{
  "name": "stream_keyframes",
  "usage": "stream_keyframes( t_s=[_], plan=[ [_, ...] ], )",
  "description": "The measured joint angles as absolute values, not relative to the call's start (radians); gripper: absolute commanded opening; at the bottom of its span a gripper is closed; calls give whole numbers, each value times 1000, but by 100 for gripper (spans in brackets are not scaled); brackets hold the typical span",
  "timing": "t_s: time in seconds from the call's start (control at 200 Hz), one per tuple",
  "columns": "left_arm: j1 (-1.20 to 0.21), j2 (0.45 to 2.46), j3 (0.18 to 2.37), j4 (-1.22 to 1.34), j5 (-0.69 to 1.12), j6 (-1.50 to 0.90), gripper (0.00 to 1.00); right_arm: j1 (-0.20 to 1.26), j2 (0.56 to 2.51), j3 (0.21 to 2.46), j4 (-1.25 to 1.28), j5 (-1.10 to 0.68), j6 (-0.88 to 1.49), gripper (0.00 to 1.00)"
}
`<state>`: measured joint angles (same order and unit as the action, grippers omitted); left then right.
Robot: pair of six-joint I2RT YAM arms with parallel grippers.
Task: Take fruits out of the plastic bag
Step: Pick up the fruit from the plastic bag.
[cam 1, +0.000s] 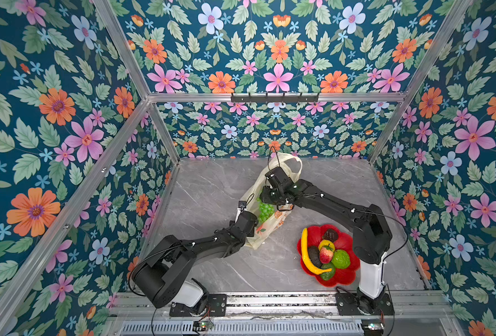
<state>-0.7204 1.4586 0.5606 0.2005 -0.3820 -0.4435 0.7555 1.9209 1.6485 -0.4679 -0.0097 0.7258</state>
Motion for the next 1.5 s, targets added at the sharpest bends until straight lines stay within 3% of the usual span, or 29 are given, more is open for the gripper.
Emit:
stream_keyframes(
  t_s=[0.3, 0.61, 0.795, 1.225, 1.5],
  plan=[
    [-701, 1436, 554, 187, -382, -465, 0, 753, 1860, 1606, -443, -1, 697, 41],
    [-700, 1278, 553, 175, -341, -469, 0, 798, 2019, 1656, -438, 19, 679, 41],
    [-686, 1313, 652, 146, -341, -473, 0, 816, 2008, 1672, -447, 22, 661, 41],
    [-583, 1343, 611, 98, -299, -498, 0, 768, 1738, 1555, -488, 78, 633, 41],
    [-562, 1343, 567, 133, -311, -467, 0, 741, 1418, 1404, -589, 142, 617, 41]
  ],
)
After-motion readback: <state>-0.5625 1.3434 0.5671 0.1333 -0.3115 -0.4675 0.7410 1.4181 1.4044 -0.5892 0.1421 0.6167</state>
